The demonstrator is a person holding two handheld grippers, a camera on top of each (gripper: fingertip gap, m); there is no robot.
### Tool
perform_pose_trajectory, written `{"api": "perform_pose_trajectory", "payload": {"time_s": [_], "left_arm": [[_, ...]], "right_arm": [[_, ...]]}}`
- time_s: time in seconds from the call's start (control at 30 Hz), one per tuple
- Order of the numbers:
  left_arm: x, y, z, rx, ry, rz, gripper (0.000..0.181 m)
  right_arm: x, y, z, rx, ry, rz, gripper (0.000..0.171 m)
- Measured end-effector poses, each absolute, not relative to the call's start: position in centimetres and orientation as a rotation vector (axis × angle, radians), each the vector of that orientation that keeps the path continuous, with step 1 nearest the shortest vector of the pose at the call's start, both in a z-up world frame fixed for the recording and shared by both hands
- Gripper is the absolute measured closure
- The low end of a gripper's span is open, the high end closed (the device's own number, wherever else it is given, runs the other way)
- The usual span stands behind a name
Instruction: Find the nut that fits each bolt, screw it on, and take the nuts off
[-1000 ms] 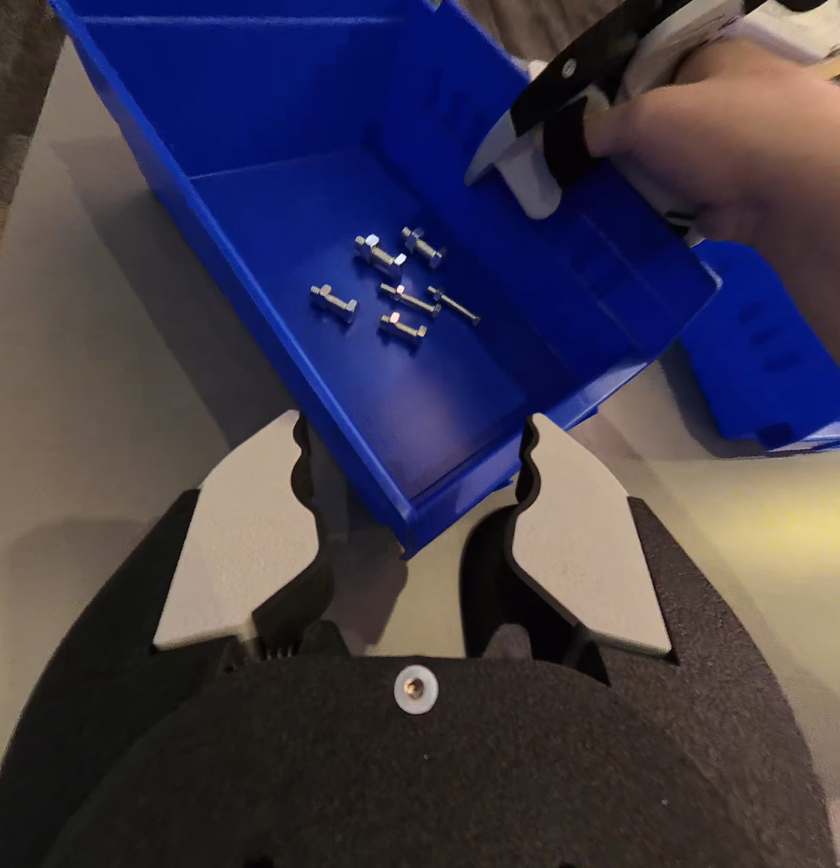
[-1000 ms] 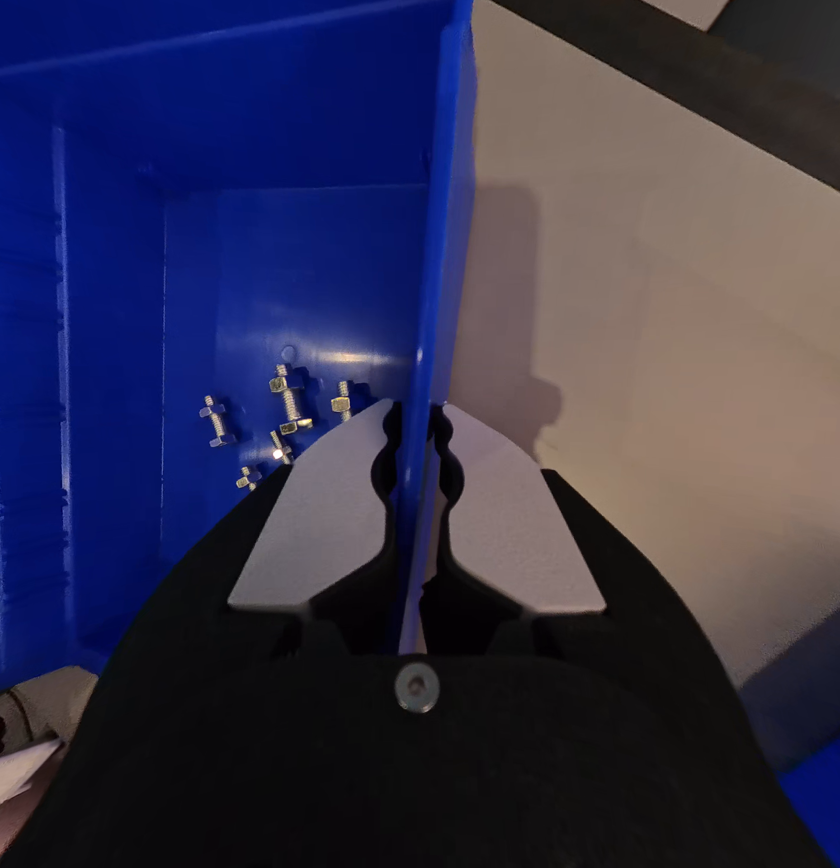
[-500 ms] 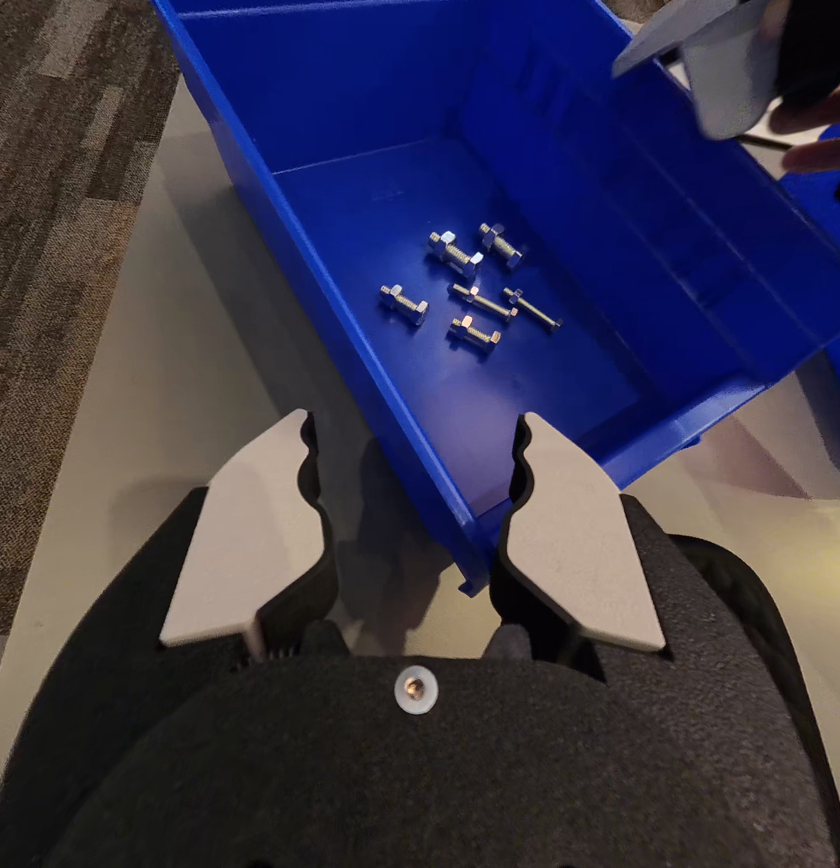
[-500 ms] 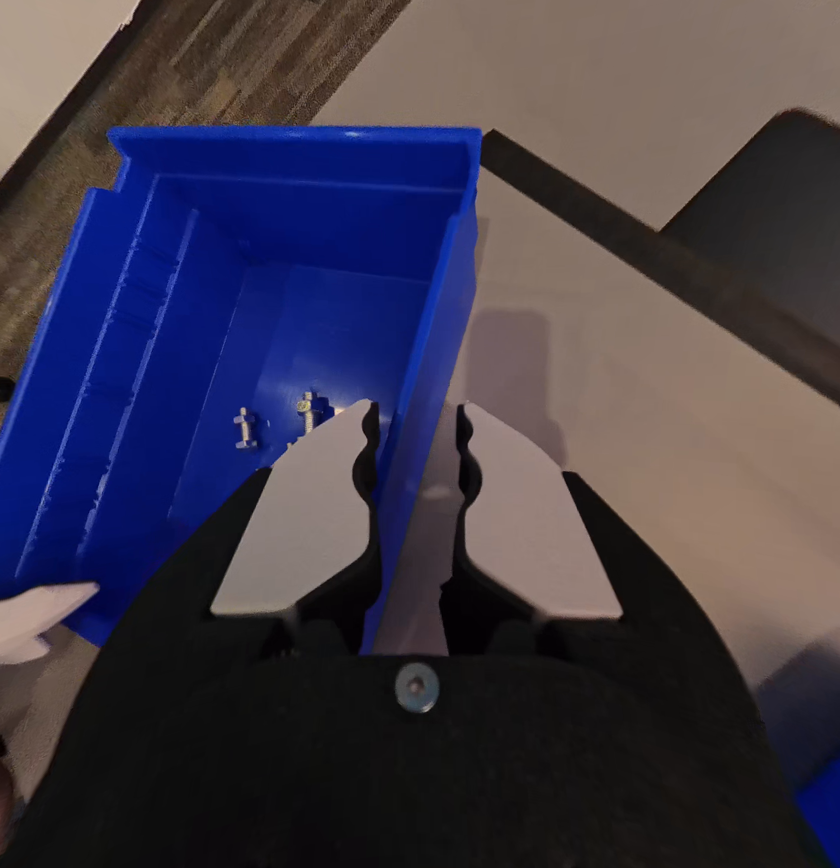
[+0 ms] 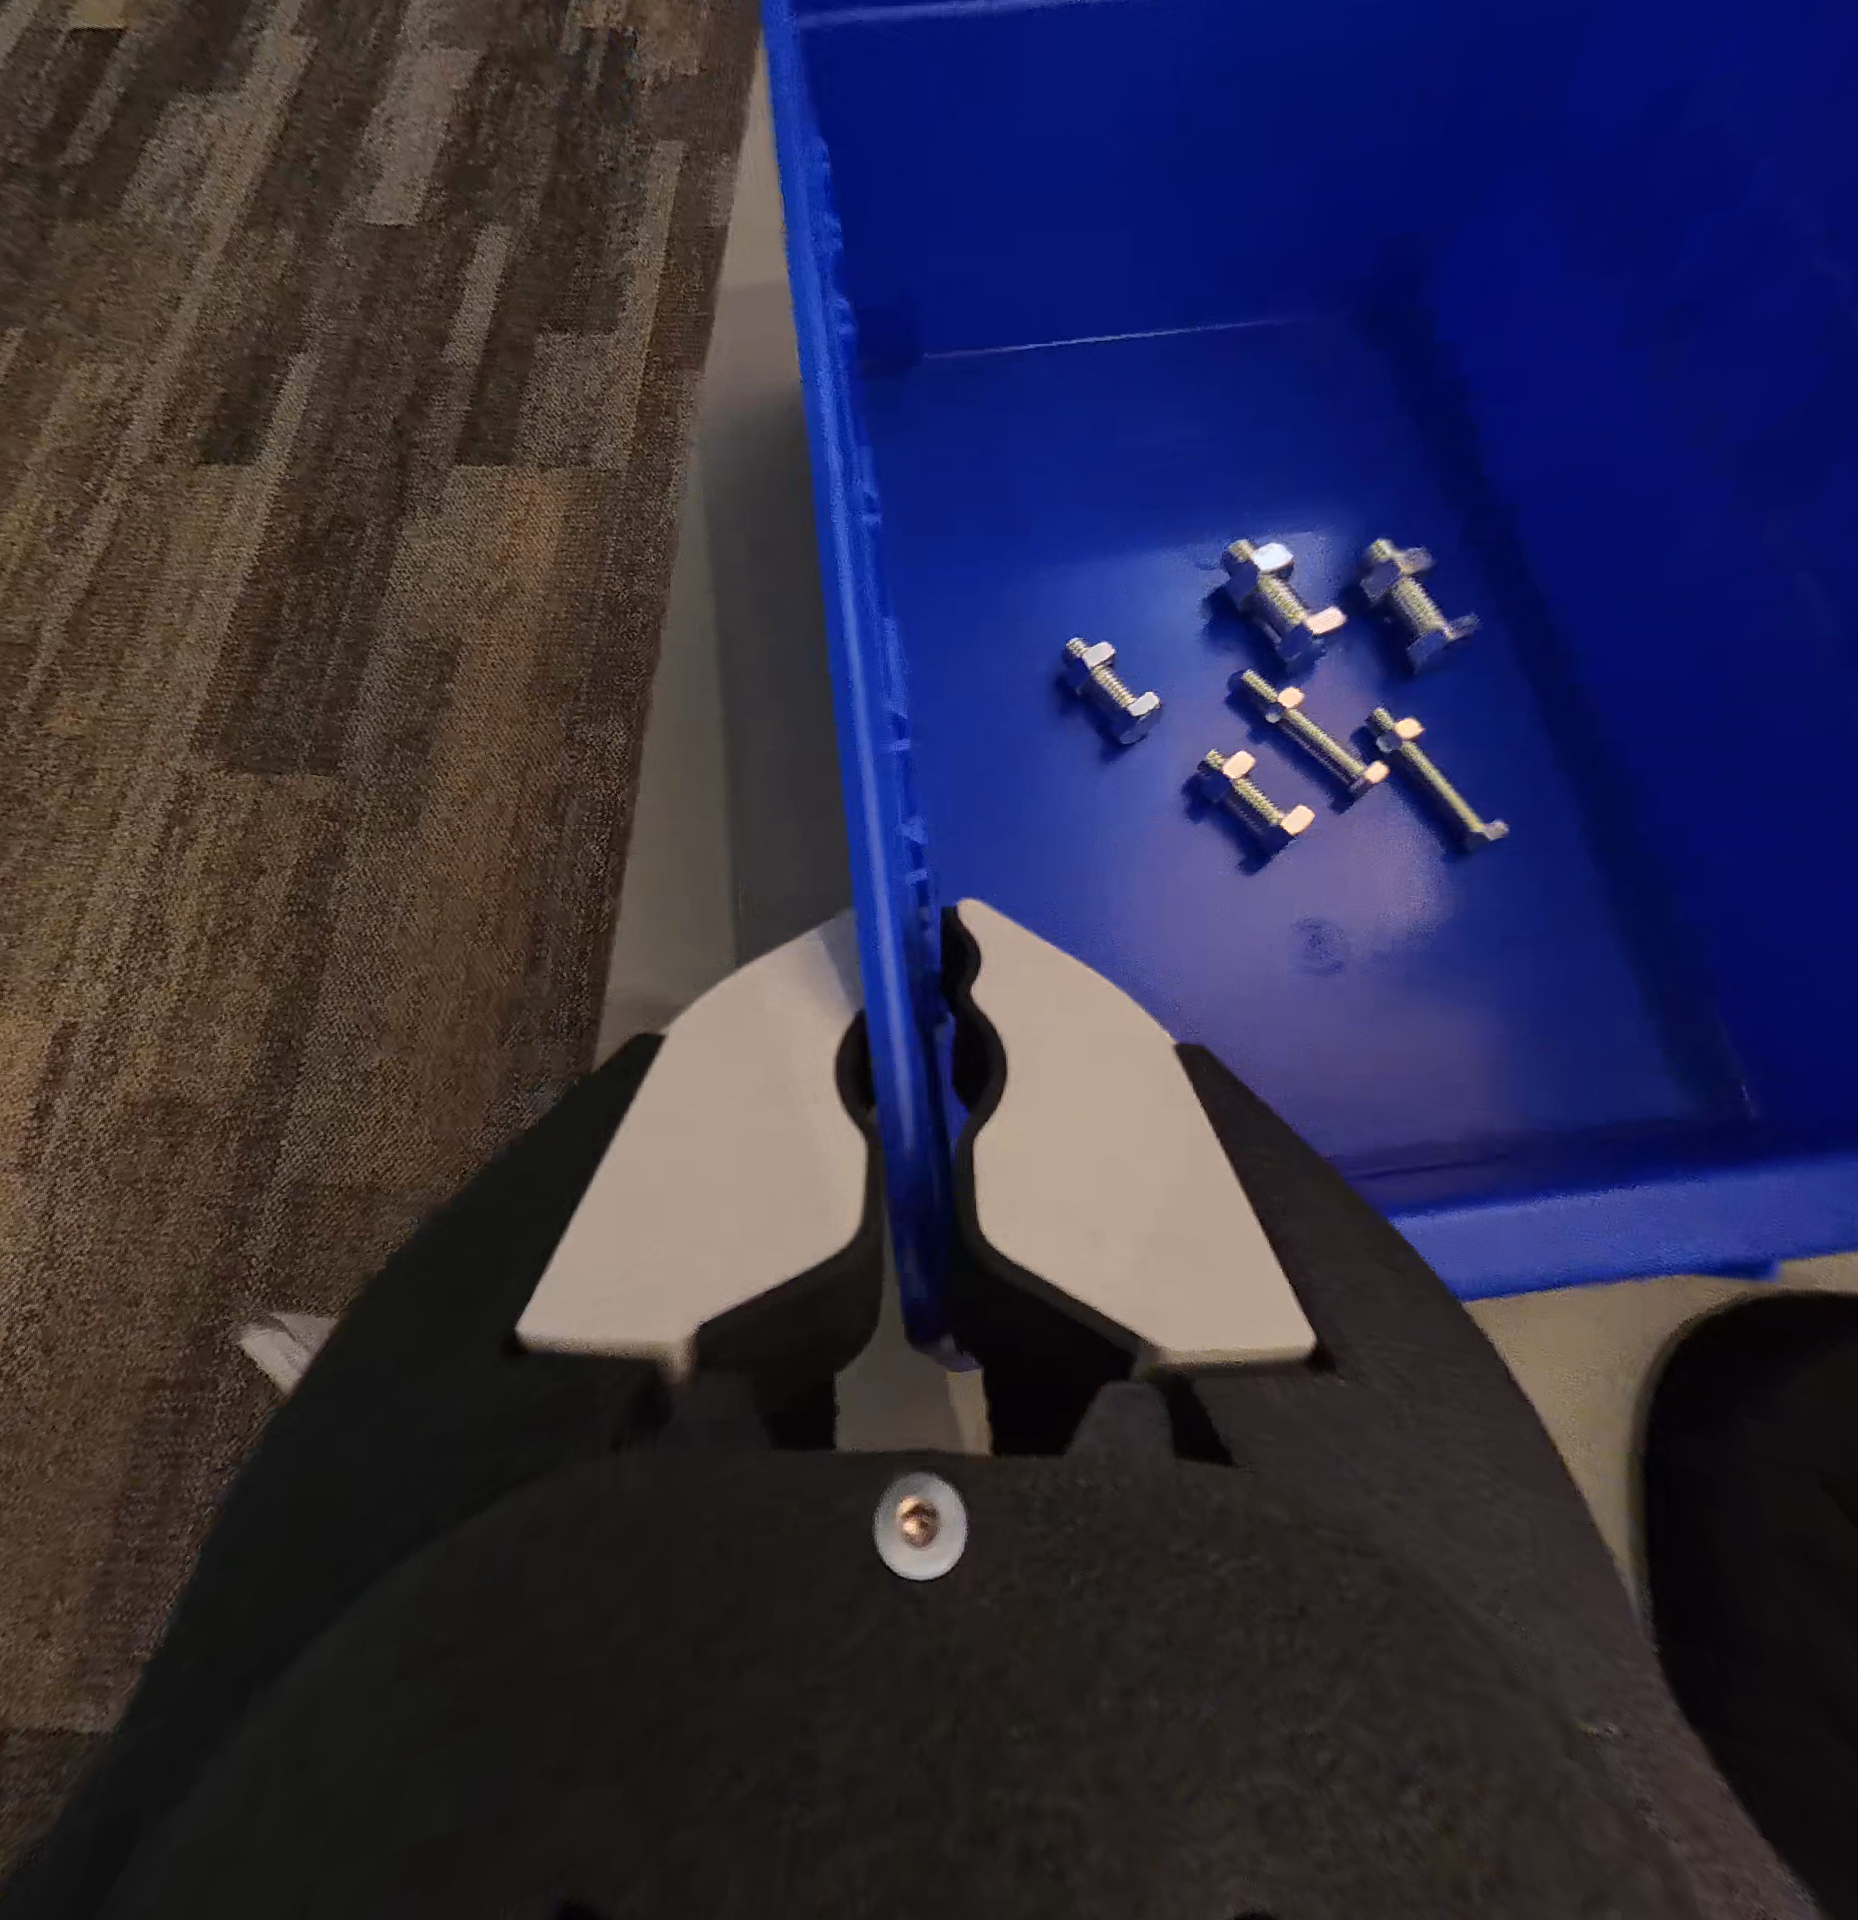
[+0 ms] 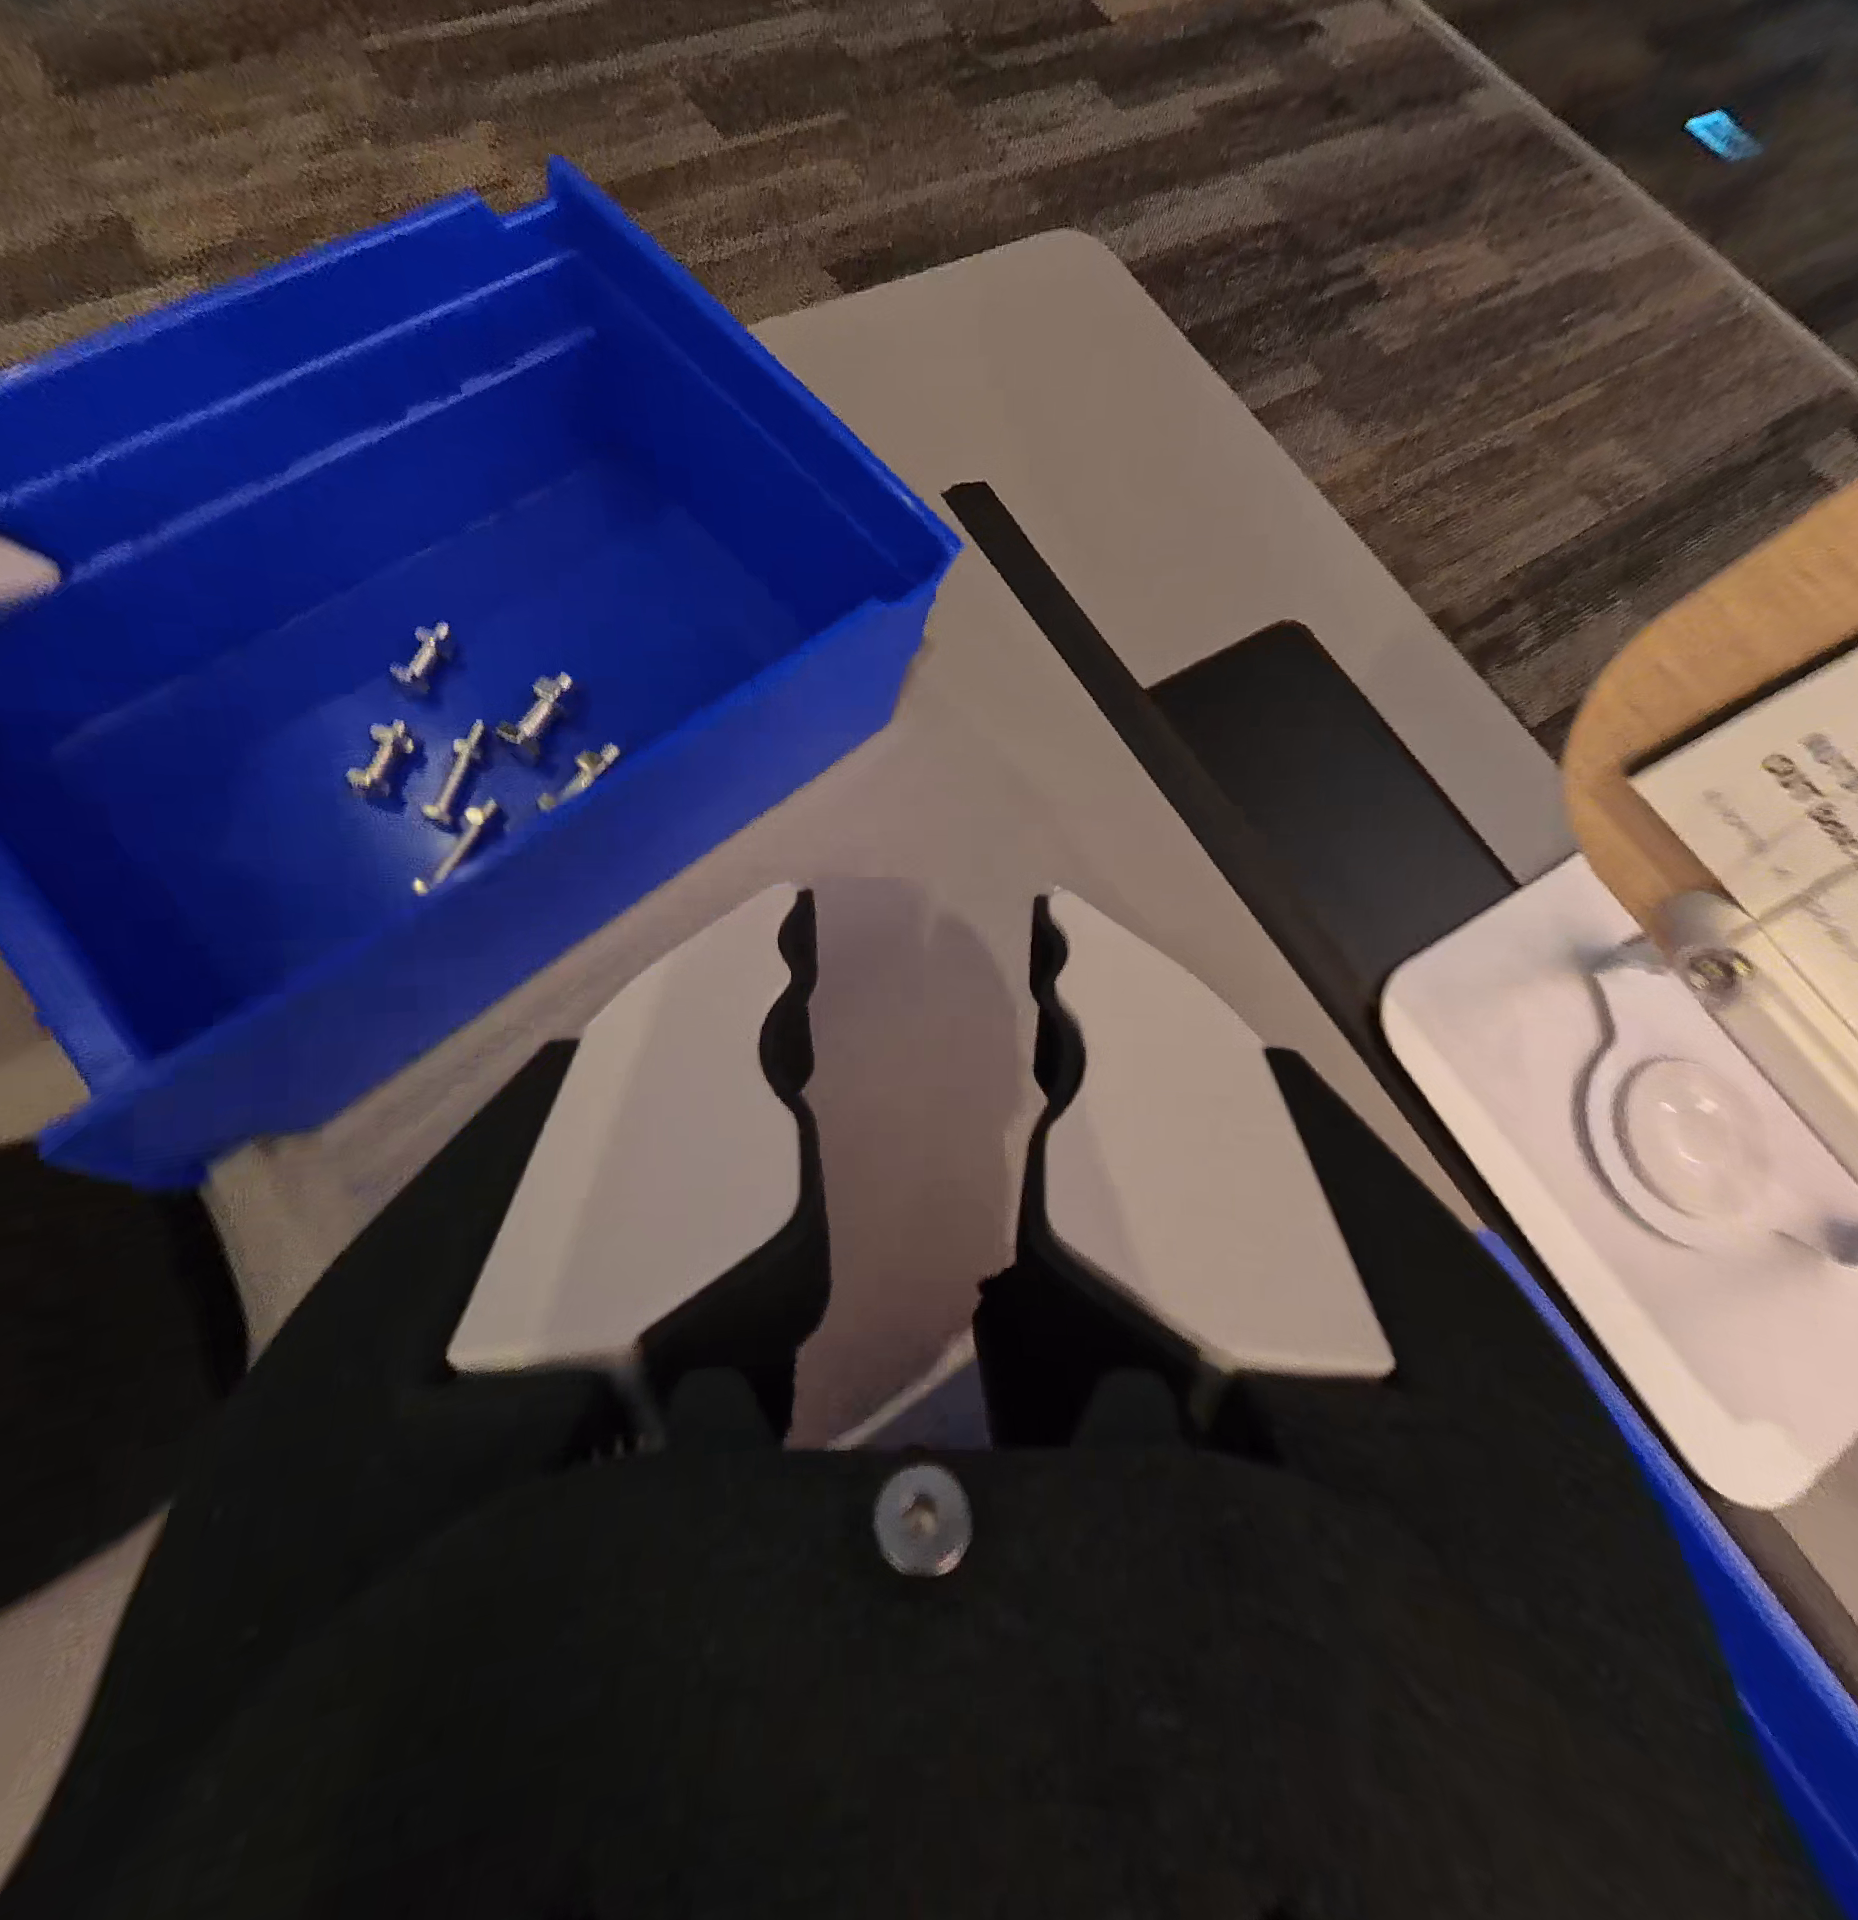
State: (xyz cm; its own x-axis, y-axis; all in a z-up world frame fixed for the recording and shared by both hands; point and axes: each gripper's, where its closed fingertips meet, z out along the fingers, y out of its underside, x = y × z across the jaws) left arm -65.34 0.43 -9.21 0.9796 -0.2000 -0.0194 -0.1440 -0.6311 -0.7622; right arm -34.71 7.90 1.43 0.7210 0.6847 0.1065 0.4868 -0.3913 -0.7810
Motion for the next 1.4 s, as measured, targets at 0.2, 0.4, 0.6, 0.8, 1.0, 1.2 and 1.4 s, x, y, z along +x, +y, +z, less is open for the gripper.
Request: {"api": "perform_pose_trajectory", "payload": {"time_s": [0.2, 0.4, 0.6, 0.8, 1.0, 1.2, 1.4], "left_arm": [[-66.8, 1.4, -9.3, -2.285, 0.243, -0.142, 0.175], [-67.9, 1.8, -9.2, -2.262, 0.317, -0.067, 0.171], [-68.3, 1.7, -8.8, -2.249, 0.332, -0.044, 0.160], [-68.2, 2.0, -8.7, -2.249, 0.341, -0.085, 0.169], [-68.5, 2.4, -8.8, -2.246, 0.333, -0.046, 0.170], [-68.1, 2.1, -8.1, -2.221, 0.282, -0.116, 0.146], [-68.0, 0.7, -4.3, -2.097, 0.263, -0.102, 0.136]], "right_arm": [[-28.3, 4.6, 2.5, -2.028, -0.852, 0.289, 0.135], [-21.0, 2.2, 3.7, -1.996, -0.753, 0.273, 0.136], [-15.4, -0.7, 2.2, -2.067, -0.739, 0.270, 0.137], [-11.1, -2.9, 1.3, -2.116, -0.697, 0.257, 0.140], [-8.6, -4.6, 1.7, -2.106, -0.679, 0.283, 0.142], [-7.8, -6.2, 0.7, -2.156, -0.696, 0.415, 0.141], [-4.6, -5.8, -0.1, -2.164, -0.642, 0.292, 0.142]]}}
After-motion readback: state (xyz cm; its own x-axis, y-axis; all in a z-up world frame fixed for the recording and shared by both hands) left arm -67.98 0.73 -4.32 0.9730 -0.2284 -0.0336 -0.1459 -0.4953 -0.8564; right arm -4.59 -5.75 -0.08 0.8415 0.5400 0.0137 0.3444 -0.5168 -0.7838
